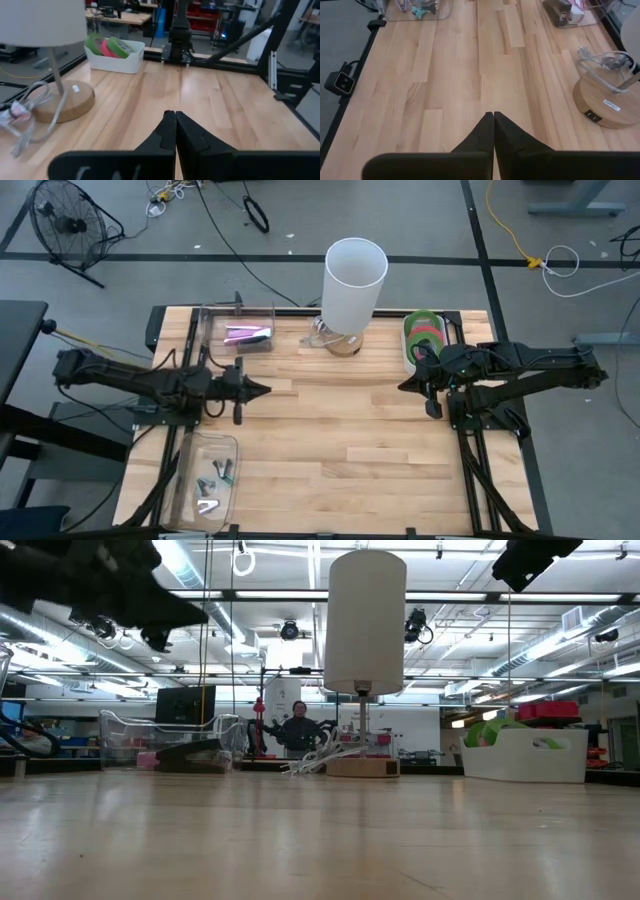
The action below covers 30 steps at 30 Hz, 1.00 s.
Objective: Pick and place Stapler, Stapler remover, tape
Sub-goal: Return to Home Position
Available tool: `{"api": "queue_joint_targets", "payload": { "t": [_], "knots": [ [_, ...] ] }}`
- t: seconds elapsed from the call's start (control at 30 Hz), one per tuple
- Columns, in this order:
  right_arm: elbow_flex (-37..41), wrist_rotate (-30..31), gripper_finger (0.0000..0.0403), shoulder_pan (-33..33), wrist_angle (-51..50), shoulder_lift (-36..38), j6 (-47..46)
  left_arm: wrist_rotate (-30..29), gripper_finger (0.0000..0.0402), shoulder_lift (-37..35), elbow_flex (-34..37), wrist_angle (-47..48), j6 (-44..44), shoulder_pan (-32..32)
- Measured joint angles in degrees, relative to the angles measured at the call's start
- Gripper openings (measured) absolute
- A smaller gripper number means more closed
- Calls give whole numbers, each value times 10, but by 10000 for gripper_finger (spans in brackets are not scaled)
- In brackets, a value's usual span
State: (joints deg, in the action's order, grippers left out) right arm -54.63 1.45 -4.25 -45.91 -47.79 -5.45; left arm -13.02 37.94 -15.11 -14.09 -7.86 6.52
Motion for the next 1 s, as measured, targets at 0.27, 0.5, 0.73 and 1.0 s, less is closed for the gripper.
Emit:
{"api": "queue_joint_targets", "payload": {
  "t": [0.27,0.5,0.73,1.0],
  "knots": [
    [0,0,9,0,1,0,0,2,2,-122,87,-22,-7,0],
    [0,0,9,0,9,-1,0,2,2,-172,117,-15,9,0],
    [0,0,9,0,12,-1,2,26,2,-199,146,-12,3,0],
    [0,1,9,0,12,-1,3,28,2,-201,146,33,9,-11]
  ]
}}
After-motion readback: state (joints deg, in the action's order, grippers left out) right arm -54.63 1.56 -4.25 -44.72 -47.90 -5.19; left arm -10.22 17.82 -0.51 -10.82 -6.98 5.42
